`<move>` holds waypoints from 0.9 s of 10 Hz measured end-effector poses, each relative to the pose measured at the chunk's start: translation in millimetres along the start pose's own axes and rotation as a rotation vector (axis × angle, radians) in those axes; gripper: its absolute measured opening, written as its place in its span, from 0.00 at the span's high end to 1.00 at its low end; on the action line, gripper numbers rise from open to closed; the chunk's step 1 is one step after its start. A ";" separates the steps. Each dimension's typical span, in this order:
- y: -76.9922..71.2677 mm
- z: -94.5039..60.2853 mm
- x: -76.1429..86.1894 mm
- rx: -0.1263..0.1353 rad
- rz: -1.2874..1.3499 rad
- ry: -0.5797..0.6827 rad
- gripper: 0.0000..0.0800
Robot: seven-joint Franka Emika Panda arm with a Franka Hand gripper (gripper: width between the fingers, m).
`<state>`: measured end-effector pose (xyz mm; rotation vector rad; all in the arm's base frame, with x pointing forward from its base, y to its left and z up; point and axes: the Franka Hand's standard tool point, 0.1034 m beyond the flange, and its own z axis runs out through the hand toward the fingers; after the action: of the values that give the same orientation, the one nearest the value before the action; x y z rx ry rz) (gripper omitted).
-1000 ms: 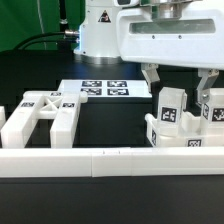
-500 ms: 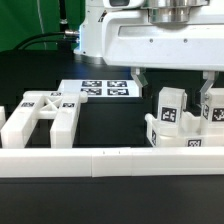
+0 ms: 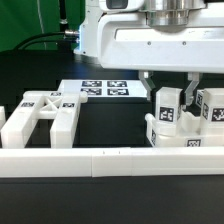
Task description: Assemble chair
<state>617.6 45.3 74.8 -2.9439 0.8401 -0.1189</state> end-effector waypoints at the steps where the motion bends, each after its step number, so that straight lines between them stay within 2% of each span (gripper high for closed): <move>1: -0.6 0.1 0.0 0.002 0.021 0.002 0.64; 4: -6.0 1.1 -0.5 0.024 0.342 0.024 0.64; 6: -8.0 0.4 2.4 0.066 0.572 0.051 0.64; 9: -8.9 0.3 2.3 0.068 0.866 0.046 0.64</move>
Offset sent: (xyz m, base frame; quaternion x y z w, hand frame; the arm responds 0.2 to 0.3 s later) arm 0.0001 0.0099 -0.0042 0.0129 0.0196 0.2890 0.9570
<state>624.2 51.6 75.4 -2.2585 1.9500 -0.1477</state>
